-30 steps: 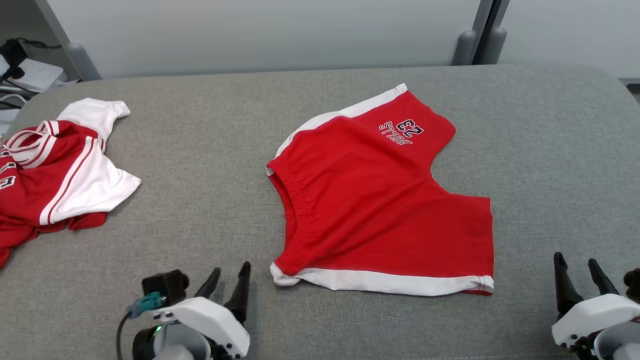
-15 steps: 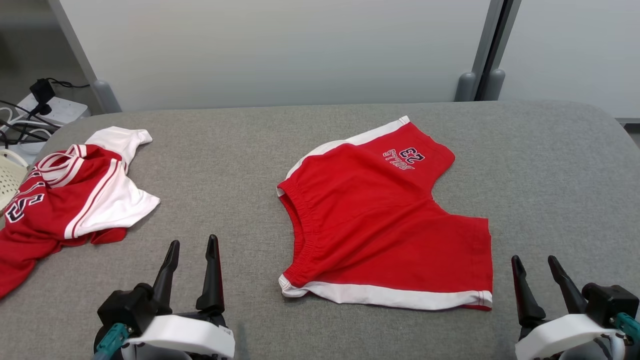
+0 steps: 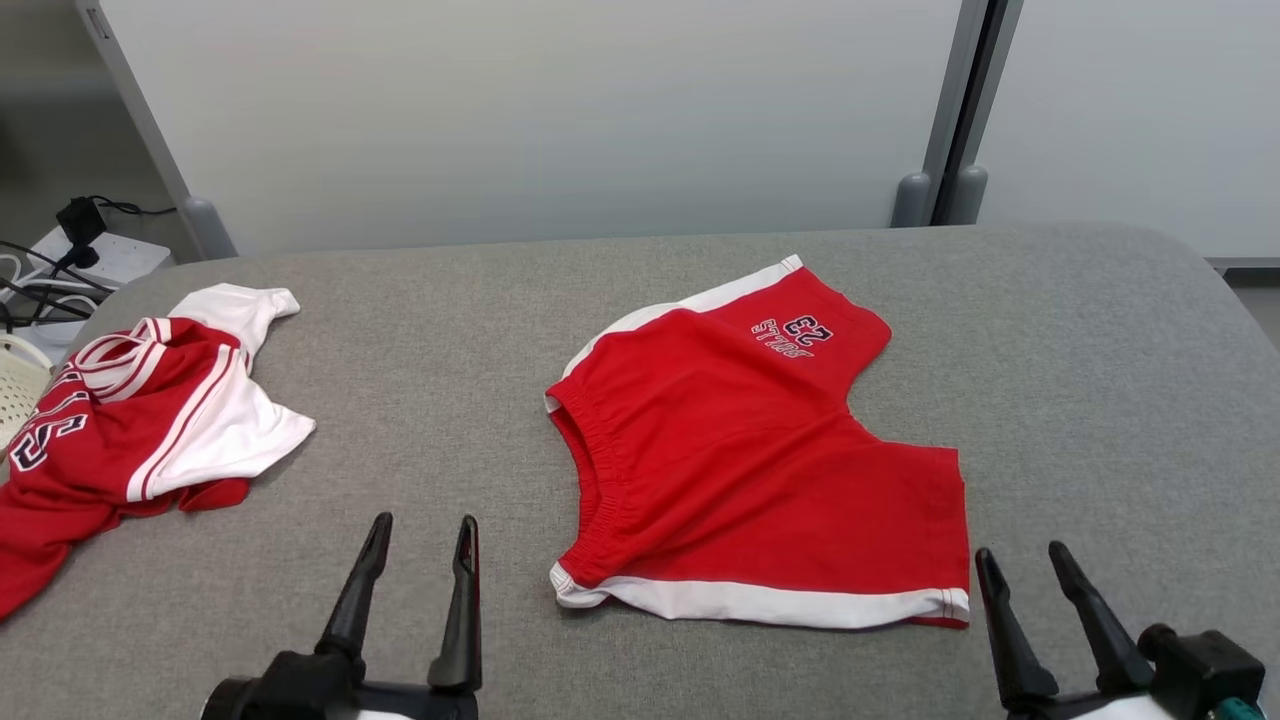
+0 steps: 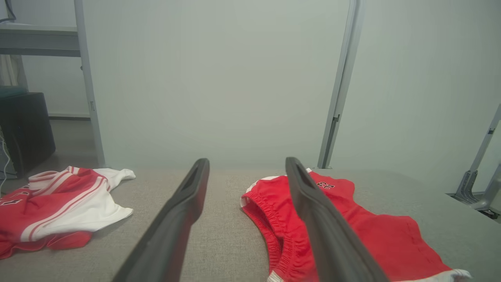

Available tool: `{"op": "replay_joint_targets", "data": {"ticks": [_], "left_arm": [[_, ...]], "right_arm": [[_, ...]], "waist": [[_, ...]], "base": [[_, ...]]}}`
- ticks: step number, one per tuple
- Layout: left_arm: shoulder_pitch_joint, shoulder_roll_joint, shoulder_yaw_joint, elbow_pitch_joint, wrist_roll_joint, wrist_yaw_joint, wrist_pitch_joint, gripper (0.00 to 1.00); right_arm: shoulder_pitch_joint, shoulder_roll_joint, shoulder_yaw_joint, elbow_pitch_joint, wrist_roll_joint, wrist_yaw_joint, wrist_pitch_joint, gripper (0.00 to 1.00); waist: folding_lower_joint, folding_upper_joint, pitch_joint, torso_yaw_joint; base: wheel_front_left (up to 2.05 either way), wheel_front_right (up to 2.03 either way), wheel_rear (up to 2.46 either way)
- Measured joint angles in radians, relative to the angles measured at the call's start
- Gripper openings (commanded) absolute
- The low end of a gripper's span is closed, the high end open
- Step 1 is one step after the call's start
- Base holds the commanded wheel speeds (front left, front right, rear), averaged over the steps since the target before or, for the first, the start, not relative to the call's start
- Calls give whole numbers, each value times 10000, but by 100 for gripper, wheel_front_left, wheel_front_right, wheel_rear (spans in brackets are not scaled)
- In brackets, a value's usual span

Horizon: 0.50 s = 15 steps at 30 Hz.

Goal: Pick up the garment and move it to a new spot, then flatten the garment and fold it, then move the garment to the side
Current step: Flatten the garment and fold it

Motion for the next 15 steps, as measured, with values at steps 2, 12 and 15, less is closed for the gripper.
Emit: {"op": "replay_joint_targets", "data": {"ticks": [2,12,15], "left_arm": [[162,-31,-25,188,207,-123,2,100],[579,-46,107,399,1127,29,2,100],[638,-52,111,412,1126,127,2,100]], "right_arm": [[295,-52,144,-117,107,2,0,100],[929,-215,65,-270,19,0,0,100],[929,-211,-23,-337,-31,2,0,100]], "waist": [[-1,0,-65,-2],[0,0,-149,-23],[0,0,-99,-34]], "base": [[0,0,0],[0,0,0],[0,0,0]]}}
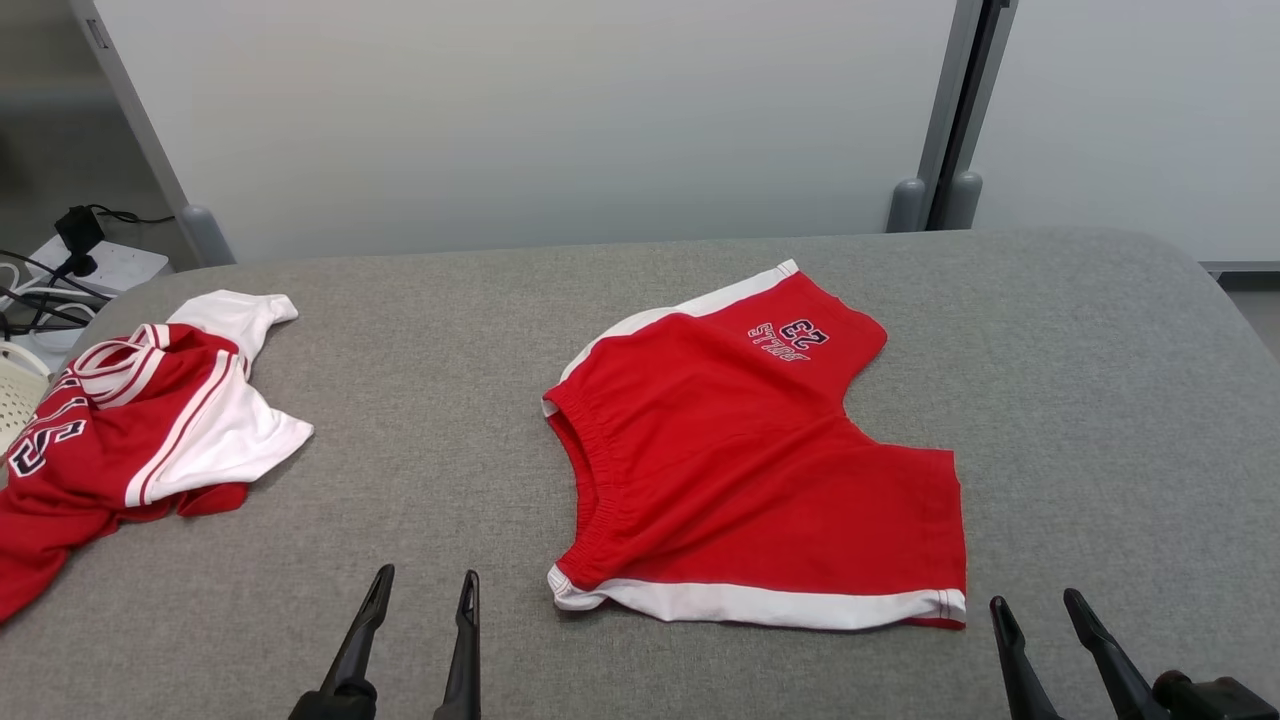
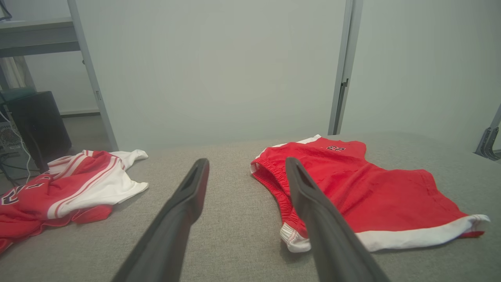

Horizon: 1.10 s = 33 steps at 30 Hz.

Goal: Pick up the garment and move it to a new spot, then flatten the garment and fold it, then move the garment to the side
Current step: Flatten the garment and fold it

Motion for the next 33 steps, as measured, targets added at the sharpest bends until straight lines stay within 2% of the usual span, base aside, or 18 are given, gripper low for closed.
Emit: {"op": "replay_joint_targets", "data": {"ticks": [23,28,33], "left_arm": [[-17,0,-121,397,86,-19,0,100],[-333,12,-307,1158,320,-506,0,100],[-1363,52,-604,2119,679,-1041,0,100]], "right_arm": [[-1,201,-58,90,-40,-2,0,100],[-11,198,-19,123,100,-2,0,100],[-109,159,142,121,132,-2,0,100]], "waist": [[0,0,170,93],[0,0,295,149],[0,0,512,166]], "base": [[0,0,0],[0,0,0],[0,0,0]]}}
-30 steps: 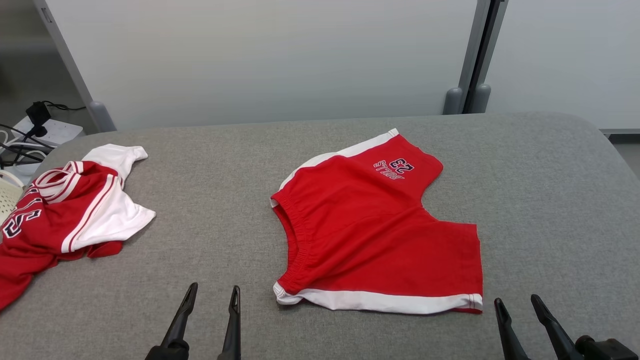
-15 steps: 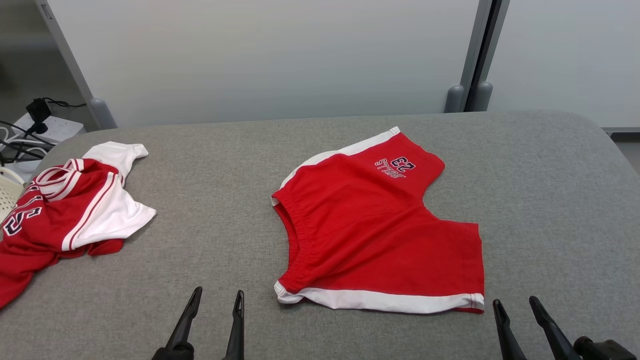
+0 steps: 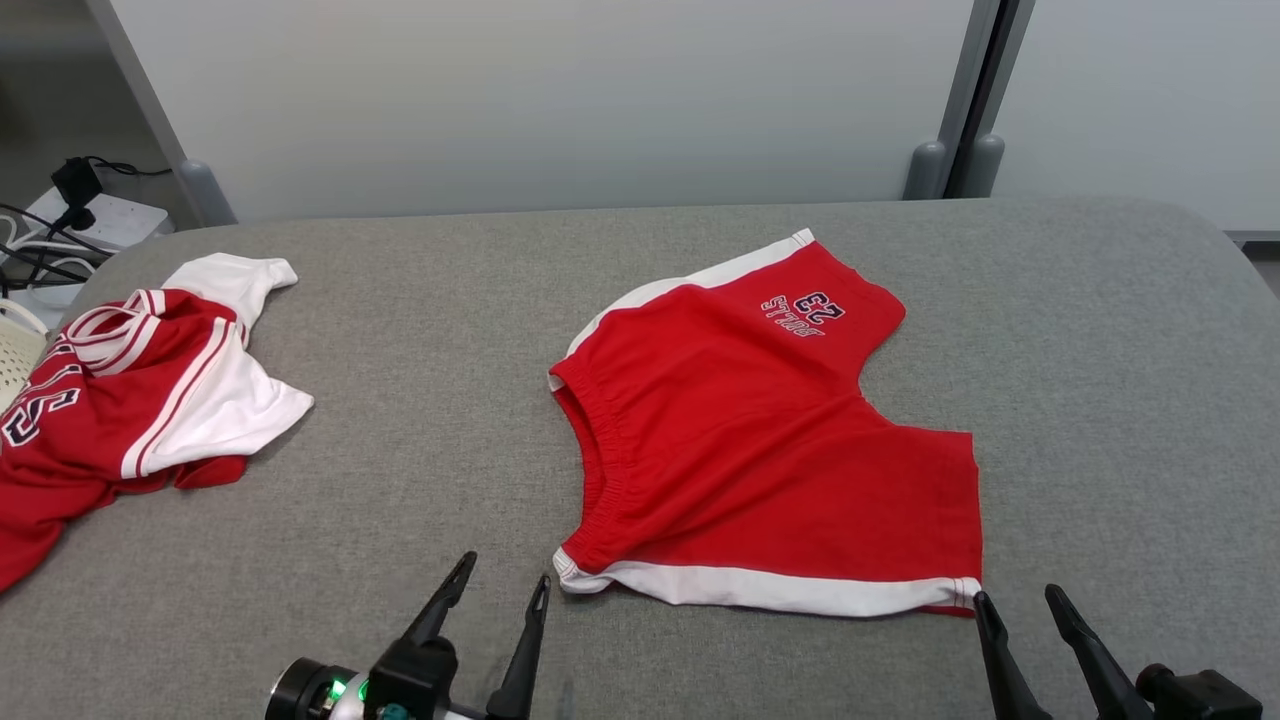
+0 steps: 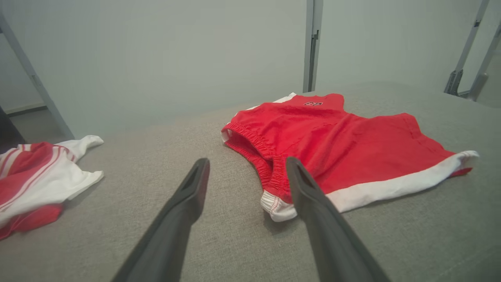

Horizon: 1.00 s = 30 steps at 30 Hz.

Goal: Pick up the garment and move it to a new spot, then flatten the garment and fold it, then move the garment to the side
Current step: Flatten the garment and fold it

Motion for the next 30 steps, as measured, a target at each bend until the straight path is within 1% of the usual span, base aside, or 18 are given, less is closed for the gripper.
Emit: {"op": "replay_joint_targets", "data": {"ticks": [3,5,10,14,16,19,21,25,30], "left_arm": [[-497,65,-265,957,33,-426,2,100],[-810,146,-366,1630,46,-591,2,100],[-1829,316,-568,2899,117,-821,2,100],[-2609,359,-826,3484,198,-924,0,100],[-2866,391,-1083,3783,201,-1062,0,100],[-3095,537,-1542,4232,499,-1108,0,100],[-3204,589,-1668,4497,554,-1133,0,100],[-3347,642,-1852,4941,554,-1162,0,100],[-3537,610,-1946,5099,535,-1162,0,100]], "right_arm": [[-129,-75,82,-10,13,0,0,100],[-210,-188,153,-12,27,0,0,100],[-368,-364,196,-63,94,0,0,100],[-575,-477,257,-90,96,0,0,100],[-664,-523,290,-96,96,0,0,100],[-747,-543,326,-113,98,0,0,100],[-781,-554,320,-117,98,0,0,100],[-838,-585,332,-117,98,0,0,100],[-857,-612,368,-115,150,0,0,100]], "waist": [[0,0,145,-41],[0,0,234,-88],[0,0,566,-189],[0,0,855,-283],[0,0,961,-346],[0,0,1076,-450],[0,0,1104,-518],[0,0,1075,-642],[0,0,996,-760]], "base": [[0,0,0],[0,0,0],[0,0,0],[0,0,0],[0,0,0],[0,0,0],[0,0,0],[0,0,0],[0,0,0]]}}
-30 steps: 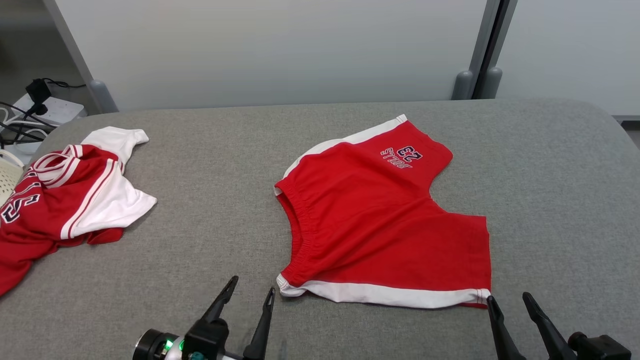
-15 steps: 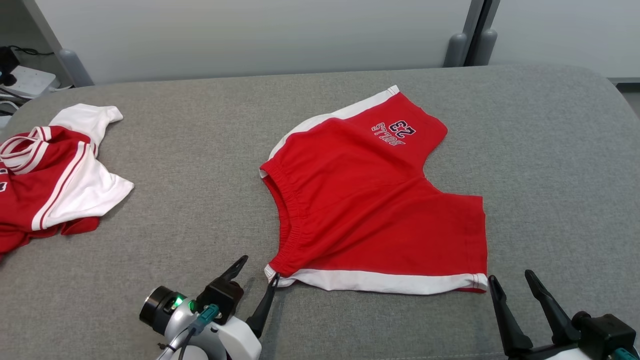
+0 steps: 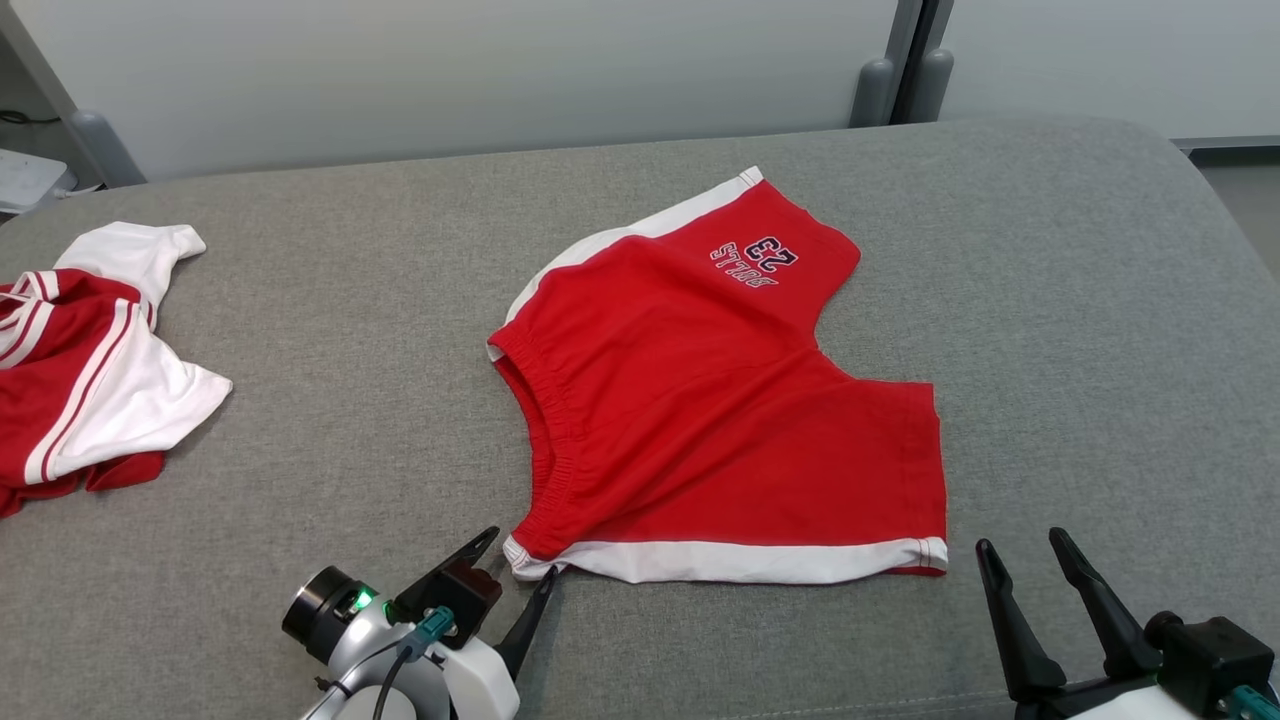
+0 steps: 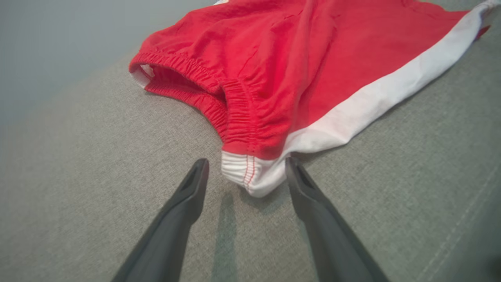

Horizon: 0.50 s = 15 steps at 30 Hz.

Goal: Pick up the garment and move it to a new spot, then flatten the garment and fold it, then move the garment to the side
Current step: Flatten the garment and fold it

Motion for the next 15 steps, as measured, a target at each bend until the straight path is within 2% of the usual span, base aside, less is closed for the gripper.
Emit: {"op": "replay_joint_targets", "data": {"ticks": [2,5,6,7,11,15], "left_arm": [[-66,-6,-33,52,-4,0,0,100],[-70,-23,-96,146,-105,-2,0,40],[-80,-31,-111,180,-111,-2,0,14],[-91,-27,-150,217,-136,-12,0,0],[-190,-15,-234,221,-422,-13,0,0],[-251,6,-217,105,-583,-13,0,0]], "right_arm": [[0,-23,8,0,52,0,0,100],[0,-42,8,4,52,0,0,100],[-2,-46,15,13,52,0,0,100],[-5,-50,27,36,56,0,0,100],[-80,-77,268,330,221,0,0,100],[-447,-113,602,1177,575,0,0,100]], "waist": [[0,0,-5,-25],[0,0,49,-41],[0,0,70,-38],[0,0,88,-32],[0,0,158,4],[0,0,214,52]], "base": [[0,0,0],[0,0,0],[0,0,0],[0,0,0],[0,0,0],[0,0,0]]}}
